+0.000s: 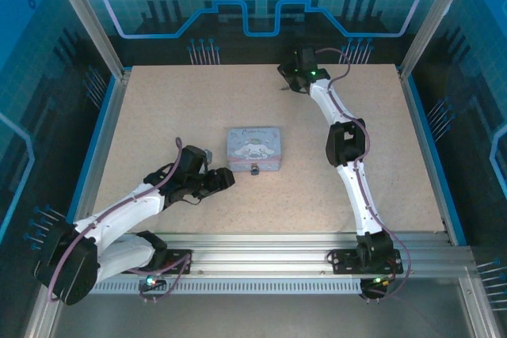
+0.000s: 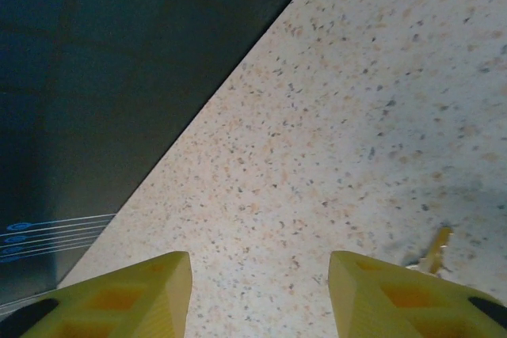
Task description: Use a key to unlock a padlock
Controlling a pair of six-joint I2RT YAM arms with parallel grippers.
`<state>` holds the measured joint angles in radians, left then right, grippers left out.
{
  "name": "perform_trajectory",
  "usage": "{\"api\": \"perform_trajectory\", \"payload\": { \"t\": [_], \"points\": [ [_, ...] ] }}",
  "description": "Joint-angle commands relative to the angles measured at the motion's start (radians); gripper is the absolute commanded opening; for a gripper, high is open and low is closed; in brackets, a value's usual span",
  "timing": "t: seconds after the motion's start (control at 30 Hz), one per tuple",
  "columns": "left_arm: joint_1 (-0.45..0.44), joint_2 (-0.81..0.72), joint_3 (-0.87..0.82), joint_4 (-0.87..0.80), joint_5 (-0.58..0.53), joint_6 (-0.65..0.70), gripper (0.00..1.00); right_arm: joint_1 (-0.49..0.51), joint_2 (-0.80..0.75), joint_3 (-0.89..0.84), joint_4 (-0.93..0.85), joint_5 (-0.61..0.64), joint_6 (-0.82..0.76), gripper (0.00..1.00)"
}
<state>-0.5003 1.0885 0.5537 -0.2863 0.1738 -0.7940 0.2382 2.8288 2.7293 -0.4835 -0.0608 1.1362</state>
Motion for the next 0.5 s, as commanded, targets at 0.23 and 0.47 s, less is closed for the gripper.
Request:
{"api": "perform_trajectory", "payload": {
  "t": [0.23, 0.47],
  "points": [
    [-0.006, 0.017, -0.018, 0.048, 0.036, -0.031, 0.71, -0.022, 0.089, 0.030, -0.060, -0.107, 0.053, 0.49],
    [-0.006, 0.021, -0.032, 0.067, 0.046, -0.037, 0.71, -0.009, 0.028, -0.047, -0.108, -0.143, -0.041, 0.48]
  ]
}}
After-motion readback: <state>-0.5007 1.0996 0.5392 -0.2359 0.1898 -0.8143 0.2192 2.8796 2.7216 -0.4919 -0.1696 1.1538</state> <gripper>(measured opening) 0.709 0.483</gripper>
